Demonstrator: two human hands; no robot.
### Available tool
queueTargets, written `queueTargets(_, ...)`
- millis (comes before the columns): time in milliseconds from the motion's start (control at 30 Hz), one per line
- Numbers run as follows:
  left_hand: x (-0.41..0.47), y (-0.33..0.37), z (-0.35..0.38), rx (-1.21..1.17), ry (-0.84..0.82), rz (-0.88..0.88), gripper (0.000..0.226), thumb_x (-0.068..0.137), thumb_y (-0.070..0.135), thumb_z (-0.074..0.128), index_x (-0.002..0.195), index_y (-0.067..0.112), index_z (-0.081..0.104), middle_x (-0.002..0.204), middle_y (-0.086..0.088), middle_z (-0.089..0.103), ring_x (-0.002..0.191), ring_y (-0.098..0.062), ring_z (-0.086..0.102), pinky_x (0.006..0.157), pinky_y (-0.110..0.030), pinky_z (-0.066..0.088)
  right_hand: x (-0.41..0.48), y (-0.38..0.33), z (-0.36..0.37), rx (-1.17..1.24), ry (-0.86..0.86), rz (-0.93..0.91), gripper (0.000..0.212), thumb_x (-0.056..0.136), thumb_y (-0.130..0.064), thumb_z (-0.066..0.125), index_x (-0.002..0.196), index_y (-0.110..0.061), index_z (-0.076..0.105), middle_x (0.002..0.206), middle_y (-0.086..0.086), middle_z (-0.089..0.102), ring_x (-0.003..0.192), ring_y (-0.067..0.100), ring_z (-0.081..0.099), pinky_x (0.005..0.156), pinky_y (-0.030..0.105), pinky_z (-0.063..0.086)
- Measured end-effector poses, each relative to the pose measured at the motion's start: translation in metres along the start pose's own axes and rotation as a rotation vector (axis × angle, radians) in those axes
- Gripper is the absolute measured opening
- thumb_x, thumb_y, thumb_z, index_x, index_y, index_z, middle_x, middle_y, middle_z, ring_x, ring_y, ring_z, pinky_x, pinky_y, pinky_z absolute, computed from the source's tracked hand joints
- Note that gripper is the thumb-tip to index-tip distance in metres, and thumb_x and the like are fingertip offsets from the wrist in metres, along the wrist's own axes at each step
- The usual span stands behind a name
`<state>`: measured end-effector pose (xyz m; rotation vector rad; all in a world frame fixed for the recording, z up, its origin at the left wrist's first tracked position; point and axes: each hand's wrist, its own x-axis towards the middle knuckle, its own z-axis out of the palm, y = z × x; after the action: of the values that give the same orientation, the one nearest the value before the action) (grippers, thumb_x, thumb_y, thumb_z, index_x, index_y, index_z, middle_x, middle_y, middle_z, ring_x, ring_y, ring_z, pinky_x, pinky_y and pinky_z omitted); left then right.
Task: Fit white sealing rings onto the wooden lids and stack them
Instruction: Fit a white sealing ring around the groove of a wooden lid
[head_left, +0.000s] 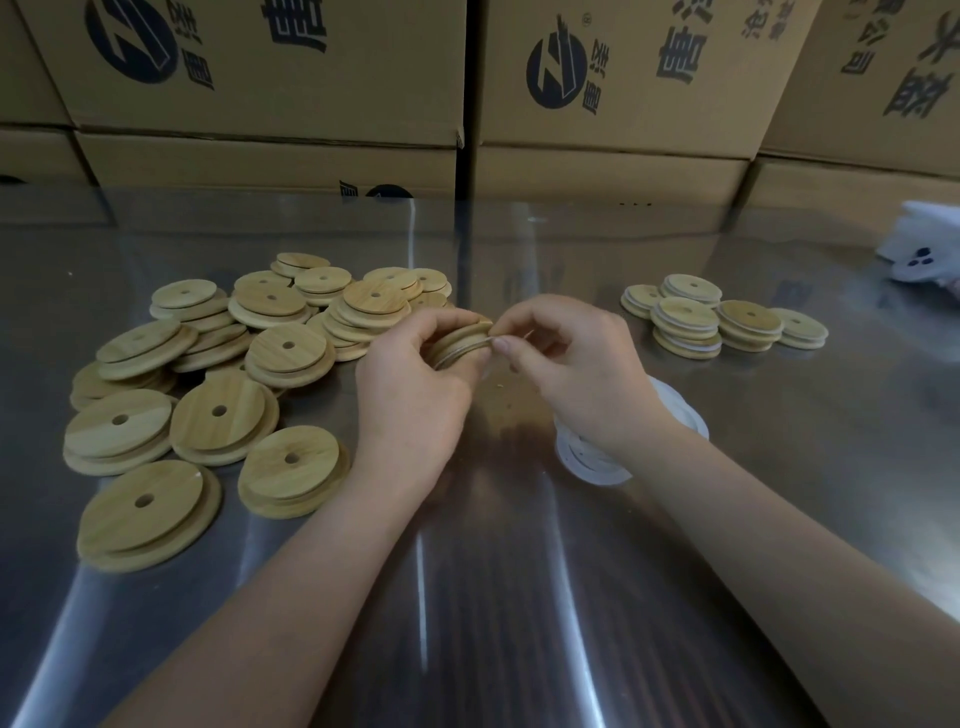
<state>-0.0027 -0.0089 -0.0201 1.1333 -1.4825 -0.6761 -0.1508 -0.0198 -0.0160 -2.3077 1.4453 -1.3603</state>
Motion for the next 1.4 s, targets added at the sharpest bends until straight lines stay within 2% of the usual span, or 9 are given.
queueTargets(200, 0.000, 0.000, 0.000, -0.116, 0.022, -0.086, 0.017, 0.084, 0.015, 0.074, 0.100, 0.022, 0.073, 0.095, 0.010, 0.072, 0.094, -0.004, 0.065, 0.090, -0.028, 0.053, 0.000, 0.002, 0.002, 0.034, 0.015, 0.024, 0.007, 0.083, -0.010, 0.071, 0.085, -0.017, 0.070, 0.078, -0.010, 0.066, 0.069, 0.007, 0.059, 0.064, 0.009, 0.042)
queueTargets(433, 0.001, 0.000, 0.001, -0.183, 0.038, -0.104, 0.013, 0.085, 0.016, 0.072, 0.096, 0.023, 0.071, 0.094, 0.007, 0.072, 0.092, -0.005, 0.066, 0.090, -0.033, 0.055, -0.003, 0.005, 0.006, 0.104, 0.092, 0.106, 0.007, 0.084, -0.011, 0.072, 0.084, -0.018, 0.071, 0.076, -0.015, 0.065, 0.067, 0.000, 0.059, 0.063, 0.008, 0.041)
queueTargets(633, 0.002, -0.004, 0.002, -0.190, 0.027, -0.109, 0.014, 0.087, 0.015, 0.071, 0.089, 0.029, 0.067, 0.093, 0.008, 0.071, 0.094, -0.009, 0.067, 0.086, -0.045, 0.057, -0.003, 0.003, 0.008, 0.093, 0.139, 0.112, 0.005, 0.082, -0.010, 0.071, 0.079, -0.014, 0.072, 0.073, -0.009, 0.069, 0.068, 0.005, 0.063, 0.062, 0.013, 0.047)
queueTargets(800, 0.003, -0.005, 0.004, -0.141, 0.038, -0.080, 0.019, 0.087, 0.015, 0.071, 0.086, 0.033, 0.066, 0.091, 0.011, 0.071, 0.091, -0.006, 0.067, 0.082, -0.045, 0.058, -0.002, 0.003, 0.008, 0.065, 0.141, 0.143, 0.006, 0.081, -0.010, 0.069, 0.077, -0.014, 0.068, 0.072, -0.009, 0.068, 0.069, 0.007, 0.064, 0.065, 0.021, 0.052)
queueTargets(933, 0.004, -0.006, 0.004, -0.113, 0.030, -0.049, 0.021, 0.086, 0.010, 0.071, 0.087, 0.031, 0.065, 0.090, 0.009, 0.071, 0.091, -0.008, 0.067, 0.084, -0.044, 0.057, -0.001, 0.005, 0.007, 0.105, 0.147, 0.181, 0.009, 0.079, -0.009, 0.069, 0.073, -0.015, 0.067, 0.070, -0.011, 0.067, 0.067, 0.004, 0.063, 0.063, 0.015, 0.049)
queueTargets(1000, 0.005, -0.005, 0.004, -0.093, 0.016, -0.025, 0.024, 0.086, 0.009, 0.071, 0.086, 0.032, 0.064, 0.089, 0.011, 0.070, 0.089, -0.004, 0.066, 0.085, -0.033, 0.056, 0.000, 0.007, 0.007, 0.129, 0.147, 0.209, 0.012, 0.078, -0.010, 0.070, 0.071, -0.019, 0.066, 0.069, -0.010, 0.068, 0.067, 0.003, 0.064, 0.064, 0.014, 0.049)
queueTargets(1100, 0.004, -0.003, 0.003, -0.038, -0.005, 0.029, 0.024, 0.085, 0.007, 0.071, 0.086, 0.030, 0.064, 0.086, 0.013, 0.068, 0.085, 0.001, 0.063, 0.078, -0.013, 0.050, 0.000, 0.009, 0.006, 0.182, 0.137, 0.250, 0.016, 0.076, -0.011, 0.071, 0.068, -0.024, 0.065, 0.070, -0.010, 0.070, 0.068, 0.006, 0.067, 0.066, 0.021, 0.054)
queueTargets(1267, 0.004, -0.001, 0.002, 0.020, -0.038, 0.071, 0.013, 0.086, 0.007, 0.070, 0.094, 0.017, 0.067, 0.087, 0.010, 0.067, 0.086, -0.003, 0.063, 0.082, -0.022, 0.051, 0.001, 0.011, 0.004, 0.204, 0.127, 0.255, 0.021, 0.076, -0.012, 0.070, 0.068, -0.030, 0.065, 0.072, -0.008, 0.071, 0.070, 0.009, 0.069, 0.069, 0.027, 0.057)
queueTargets(1400, 0.004, 0.001, 0.000, 0.044, -0.056, 0.090, 0.013, 0.086, 0.008, 0.070, 0.096, 0.016, 0.067, 0.089, 0.011, 0.066, 0.088, -0.002, 0.062, 0.083, -0.023, 0.051, 0.001, 0.011, 0.004, 0.172, 0.126, 0.235, 0.024, 0.078, -0.009, 0.072, 0.069, -0.030, 0.064, 0.072, -0.007, 0.070, 0.070, 0.010, 0.069, 0.069, 0.029, 0.058)
